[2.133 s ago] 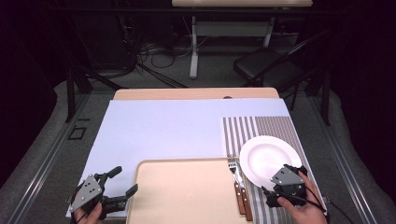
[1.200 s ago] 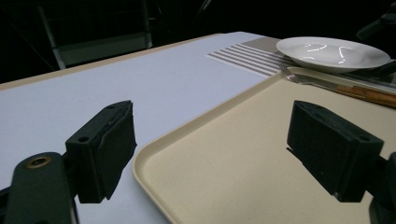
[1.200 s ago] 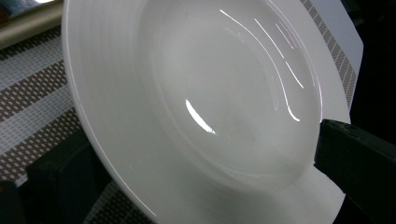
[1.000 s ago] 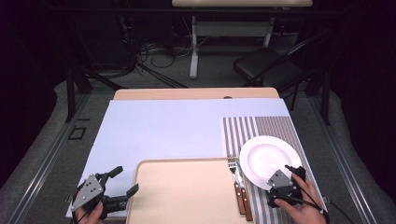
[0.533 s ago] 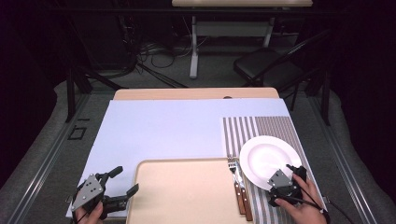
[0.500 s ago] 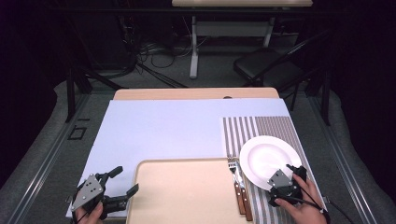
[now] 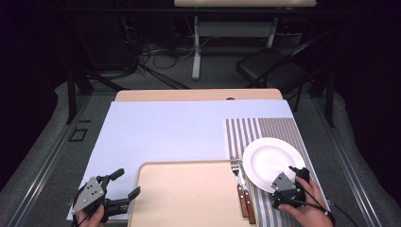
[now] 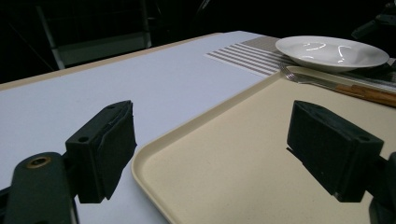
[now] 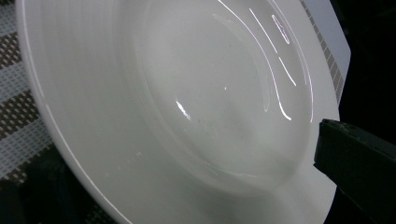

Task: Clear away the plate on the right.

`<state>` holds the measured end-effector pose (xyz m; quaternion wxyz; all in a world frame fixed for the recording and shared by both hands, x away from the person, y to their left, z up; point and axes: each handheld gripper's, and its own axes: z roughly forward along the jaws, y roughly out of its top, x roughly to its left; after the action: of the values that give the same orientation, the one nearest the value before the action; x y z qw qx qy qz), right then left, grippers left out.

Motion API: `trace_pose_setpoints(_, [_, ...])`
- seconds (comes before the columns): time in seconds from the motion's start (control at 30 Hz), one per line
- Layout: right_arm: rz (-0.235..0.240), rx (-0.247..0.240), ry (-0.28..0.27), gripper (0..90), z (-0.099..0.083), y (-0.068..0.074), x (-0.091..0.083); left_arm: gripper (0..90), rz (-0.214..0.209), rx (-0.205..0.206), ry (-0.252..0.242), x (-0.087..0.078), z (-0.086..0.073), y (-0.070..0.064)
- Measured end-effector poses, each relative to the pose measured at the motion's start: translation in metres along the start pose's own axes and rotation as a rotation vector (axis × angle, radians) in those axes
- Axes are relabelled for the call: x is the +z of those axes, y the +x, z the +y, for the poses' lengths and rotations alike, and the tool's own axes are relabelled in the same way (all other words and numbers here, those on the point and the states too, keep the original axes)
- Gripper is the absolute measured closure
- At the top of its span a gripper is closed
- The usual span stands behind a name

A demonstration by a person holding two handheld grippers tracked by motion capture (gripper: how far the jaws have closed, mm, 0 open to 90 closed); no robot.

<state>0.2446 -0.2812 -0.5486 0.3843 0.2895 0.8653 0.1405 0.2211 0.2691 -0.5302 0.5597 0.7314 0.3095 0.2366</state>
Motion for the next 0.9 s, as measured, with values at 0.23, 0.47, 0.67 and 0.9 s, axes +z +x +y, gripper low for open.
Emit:
trace_pose_setpoints(0.23, [-0.001, -0.008, -0.015, 0.0, -0.0004, 0.0006, 0.0006, 15.7, -0.001, -0.001, -0.001, 0.0004, -0.0001, -0.0002])
trace_pose_setpoints(0.47, [-0.021, -0.051, -0.028, 0.1, 0.0006, 0.0041, -0.0005, 15.7, -0.002, 0.0, 0.003, 0.0004, -0.0001, -0.0001])
trace_pose_setpoints(0.67, [-0.033, -0.068, -0.038, 1.2, 0.0004, 0.0047, -0.0003, 15.8, 0.0, 0.0, 0.001, 0.0003, -0.0002, -0.0001])
trace_pose_setpoints(0.9, [-0.066, -0.131, -0.022, 5.3, 0.0038, 0.0058, 0.0006, 15.7, 0.0, 0.001, 0.004, 0.0001, -0.0001, -0.0002])
